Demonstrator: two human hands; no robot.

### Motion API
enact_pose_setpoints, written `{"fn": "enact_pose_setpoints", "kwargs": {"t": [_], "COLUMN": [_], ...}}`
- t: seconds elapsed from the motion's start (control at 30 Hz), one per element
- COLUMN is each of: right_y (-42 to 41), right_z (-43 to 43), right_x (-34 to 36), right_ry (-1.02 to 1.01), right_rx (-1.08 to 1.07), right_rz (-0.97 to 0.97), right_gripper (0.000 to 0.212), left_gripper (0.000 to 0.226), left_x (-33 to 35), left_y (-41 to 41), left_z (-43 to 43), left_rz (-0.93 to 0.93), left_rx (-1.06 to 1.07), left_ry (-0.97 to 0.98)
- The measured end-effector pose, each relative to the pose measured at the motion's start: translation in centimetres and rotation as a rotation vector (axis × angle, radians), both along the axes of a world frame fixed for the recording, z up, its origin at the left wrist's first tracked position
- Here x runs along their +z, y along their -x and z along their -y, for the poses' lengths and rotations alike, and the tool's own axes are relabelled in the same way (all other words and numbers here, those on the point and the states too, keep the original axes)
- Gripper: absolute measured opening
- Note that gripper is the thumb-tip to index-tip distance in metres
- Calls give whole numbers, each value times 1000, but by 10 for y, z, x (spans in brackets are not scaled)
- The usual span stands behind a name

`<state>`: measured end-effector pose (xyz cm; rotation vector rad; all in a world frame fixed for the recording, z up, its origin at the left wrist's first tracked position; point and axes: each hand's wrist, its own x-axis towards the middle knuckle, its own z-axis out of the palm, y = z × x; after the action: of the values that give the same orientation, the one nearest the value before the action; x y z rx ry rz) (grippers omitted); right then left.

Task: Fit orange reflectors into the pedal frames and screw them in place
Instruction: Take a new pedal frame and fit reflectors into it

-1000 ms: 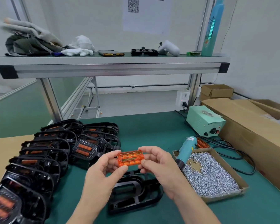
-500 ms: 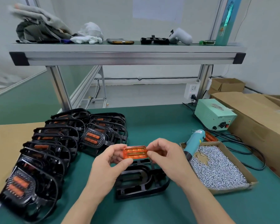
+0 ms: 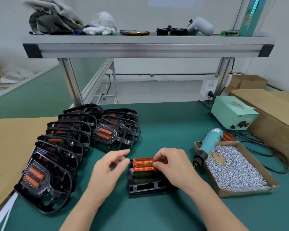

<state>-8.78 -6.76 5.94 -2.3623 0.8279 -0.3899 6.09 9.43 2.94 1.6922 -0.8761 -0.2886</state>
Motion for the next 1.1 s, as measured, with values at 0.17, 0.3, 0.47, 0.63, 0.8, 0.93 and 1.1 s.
{"fn": "enact_pose_setpoints", "kwargs": {"t": [0.17, 0.3, 0.47, 0.63, 0.8, 0.93, 1.1], "right_y": [1, 2, 2, 3, -1, -3, -11], "right_z": [-6, -6, -8, -10, -14, -13, -15], "right_x": [-4, -2, -2, -6, -6, -2, 4], "right_ry": [102, 163, 134, 122, 202, 230, 276], "right_rx": [-7, 1, 38, 22, 67, 83, 106], "right_rz": [-119, -147, -143, -113, -199, -261, -359], "right_gripper": [6, 8, 7, 9, 8, 13, 13], "left_gripper": [34, 29, 19, 23, 22, 29, 23], "left_x": [-2, -1, 0, 1, -4, -5, 7], "left_y": [-7, 1, 8, 5, 6, 4, 1], "left_z": [-6, 0, 5, 6, 8, 9, 18], "left_rz": [6, 59, 167, 219, 281, 277, 351], "left_rx": [46, -10, -67, -59, -96, -118, -193], "left_ry": [-61, -132, -248, -240, -331, -376, -513]}}
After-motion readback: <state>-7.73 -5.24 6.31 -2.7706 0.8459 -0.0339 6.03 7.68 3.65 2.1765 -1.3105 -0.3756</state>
